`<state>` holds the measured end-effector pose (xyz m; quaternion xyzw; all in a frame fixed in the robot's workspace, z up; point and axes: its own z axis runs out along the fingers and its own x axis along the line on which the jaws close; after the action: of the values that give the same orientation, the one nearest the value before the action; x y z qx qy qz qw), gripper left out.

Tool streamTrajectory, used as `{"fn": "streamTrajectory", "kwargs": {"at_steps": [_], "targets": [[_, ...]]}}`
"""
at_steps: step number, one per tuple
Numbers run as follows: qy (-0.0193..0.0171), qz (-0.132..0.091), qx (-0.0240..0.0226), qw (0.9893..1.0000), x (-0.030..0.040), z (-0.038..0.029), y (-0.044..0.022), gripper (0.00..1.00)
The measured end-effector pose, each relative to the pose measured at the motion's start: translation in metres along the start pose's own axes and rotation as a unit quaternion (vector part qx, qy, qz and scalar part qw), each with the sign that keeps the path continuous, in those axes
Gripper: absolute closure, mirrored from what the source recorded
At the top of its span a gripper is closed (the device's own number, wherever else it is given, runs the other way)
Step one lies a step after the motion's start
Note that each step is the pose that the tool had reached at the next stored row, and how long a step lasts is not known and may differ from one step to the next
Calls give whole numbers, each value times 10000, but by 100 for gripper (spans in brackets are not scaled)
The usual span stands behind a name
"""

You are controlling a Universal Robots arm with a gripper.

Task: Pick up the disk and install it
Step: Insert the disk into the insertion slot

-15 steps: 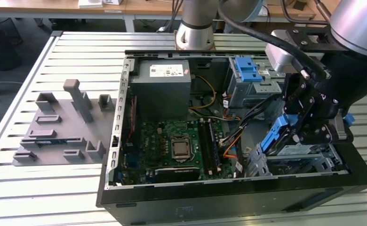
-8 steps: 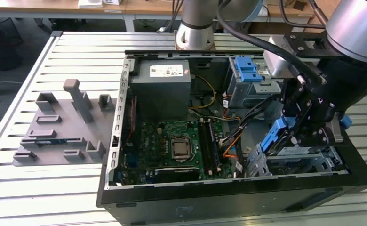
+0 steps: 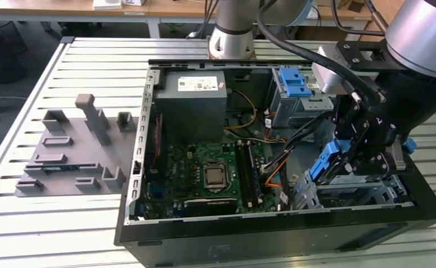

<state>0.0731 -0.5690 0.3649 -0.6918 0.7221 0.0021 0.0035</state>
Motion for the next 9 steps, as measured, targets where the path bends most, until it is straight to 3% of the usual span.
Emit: {"fn": "streamTrajectory", "kwargs": {"at_steps": [9], "targets": [[0, 0, 0, 10000, 0, 1, 0, 63]]}}
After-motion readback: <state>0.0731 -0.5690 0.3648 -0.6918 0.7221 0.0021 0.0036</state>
